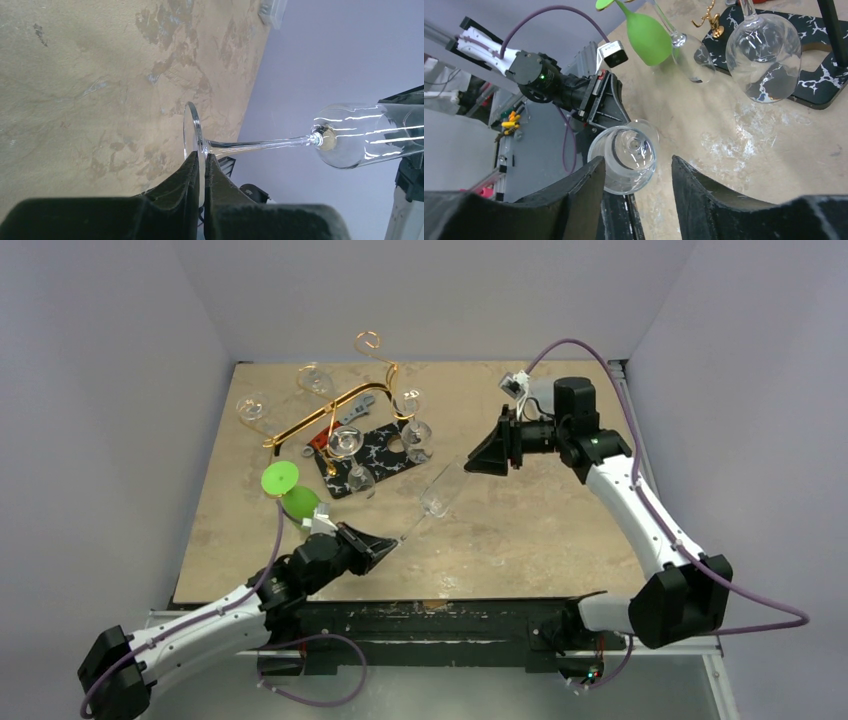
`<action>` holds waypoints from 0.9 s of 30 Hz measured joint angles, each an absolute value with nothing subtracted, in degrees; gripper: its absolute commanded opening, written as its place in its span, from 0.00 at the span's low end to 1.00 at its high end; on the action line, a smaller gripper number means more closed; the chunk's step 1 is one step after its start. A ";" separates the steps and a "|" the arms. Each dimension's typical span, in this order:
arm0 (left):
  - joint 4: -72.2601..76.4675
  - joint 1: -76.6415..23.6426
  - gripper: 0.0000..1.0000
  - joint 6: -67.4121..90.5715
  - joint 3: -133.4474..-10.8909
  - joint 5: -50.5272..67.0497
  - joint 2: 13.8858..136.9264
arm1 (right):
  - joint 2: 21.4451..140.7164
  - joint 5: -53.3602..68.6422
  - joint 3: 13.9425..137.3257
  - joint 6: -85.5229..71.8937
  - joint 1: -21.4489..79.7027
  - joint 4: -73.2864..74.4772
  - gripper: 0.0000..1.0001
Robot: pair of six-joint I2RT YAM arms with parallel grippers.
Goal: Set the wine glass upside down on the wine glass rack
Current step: Turn the wine glass upside down at the wine rack.
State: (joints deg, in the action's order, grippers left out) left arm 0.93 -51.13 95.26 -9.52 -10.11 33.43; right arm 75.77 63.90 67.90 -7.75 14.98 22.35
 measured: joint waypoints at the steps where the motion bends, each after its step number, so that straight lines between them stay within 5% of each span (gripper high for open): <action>1: 0.67 -51.13 0.00 94.83 -9.52 -10.11 33.45 | 75.24 63.79 67.90 -6.44 14.83 23.27 0.60; 10: -7.29 -51.07 0.00 87.37 -11.42 -10.98 32.36 | 70.15 64.12 67.55 3.42 7.64 29.89 0.82; 27: -22.98 -51.03 0.00 73.34 -21.32 -12.78 30.83 | 64.97 65.95 60.27 11.09 -6.28 30.59 0.82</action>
